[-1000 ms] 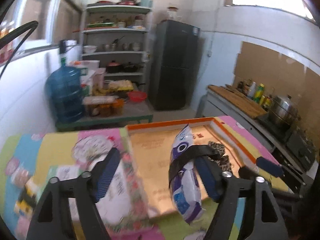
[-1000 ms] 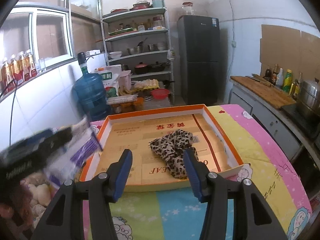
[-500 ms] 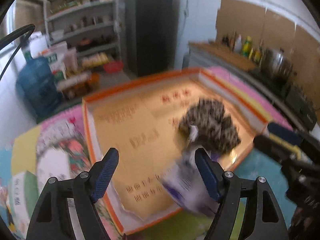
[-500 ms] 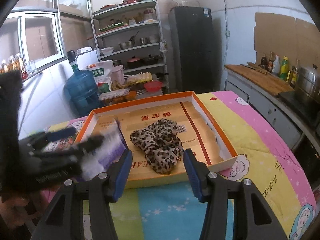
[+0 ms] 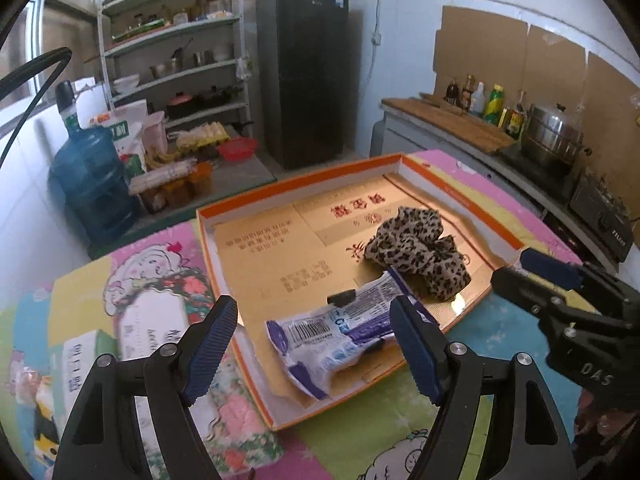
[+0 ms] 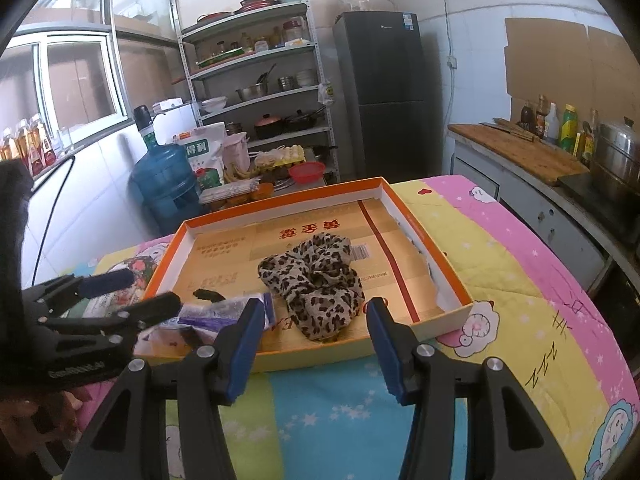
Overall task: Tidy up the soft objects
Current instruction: 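Move both tools back over the pile of soft items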
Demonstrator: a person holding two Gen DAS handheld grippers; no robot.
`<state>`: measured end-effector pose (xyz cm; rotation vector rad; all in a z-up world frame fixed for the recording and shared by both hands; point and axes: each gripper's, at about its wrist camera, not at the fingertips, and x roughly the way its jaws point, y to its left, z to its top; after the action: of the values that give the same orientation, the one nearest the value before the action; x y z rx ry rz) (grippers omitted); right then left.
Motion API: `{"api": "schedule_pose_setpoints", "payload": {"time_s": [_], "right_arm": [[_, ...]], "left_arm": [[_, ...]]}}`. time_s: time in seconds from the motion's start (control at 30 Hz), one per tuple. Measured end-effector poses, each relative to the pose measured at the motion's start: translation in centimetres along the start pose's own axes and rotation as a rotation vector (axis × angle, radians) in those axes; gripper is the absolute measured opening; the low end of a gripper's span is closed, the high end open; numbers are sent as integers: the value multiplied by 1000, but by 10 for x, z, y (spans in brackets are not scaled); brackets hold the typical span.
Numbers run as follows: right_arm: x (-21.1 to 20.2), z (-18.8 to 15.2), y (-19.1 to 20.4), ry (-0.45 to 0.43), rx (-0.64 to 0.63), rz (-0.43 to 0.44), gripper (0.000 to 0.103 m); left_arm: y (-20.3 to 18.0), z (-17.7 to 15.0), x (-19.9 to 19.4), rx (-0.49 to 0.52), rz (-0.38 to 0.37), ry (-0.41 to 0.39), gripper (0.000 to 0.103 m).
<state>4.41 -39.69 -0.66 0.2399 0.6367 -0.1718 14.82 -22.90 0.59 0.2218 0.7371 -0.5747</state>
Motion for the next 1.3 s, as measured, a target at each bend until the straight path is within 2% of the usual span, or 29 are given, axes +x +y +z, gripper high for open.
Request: {"api": "schedule_pose_setpoints", "payload": {"time_s": [0.27, 0.53, 0.7, 1.03, 1.3], "right_arm": [[-14, -4, 17, -13, -19, 18, 53], [-28, -12, 50, -15, -57, 50, 53], [-33, -18, 75, -8, -87, 77, 53], [-38, -35, 133, 14, -163, 138, 53], [-40, -50, 171, 40, -216, 188, 53]], "left_arm": [[5, -9, -47, 7, 51, -93, 80], [31, -33, -94, -67, 112, -152, 80], [48, -50, -114, -106, 176, -162, 80], [92, -87, -139, -222, 254, -146, 80], [115, -111, -155, -268, 310, -147, 80]]}}
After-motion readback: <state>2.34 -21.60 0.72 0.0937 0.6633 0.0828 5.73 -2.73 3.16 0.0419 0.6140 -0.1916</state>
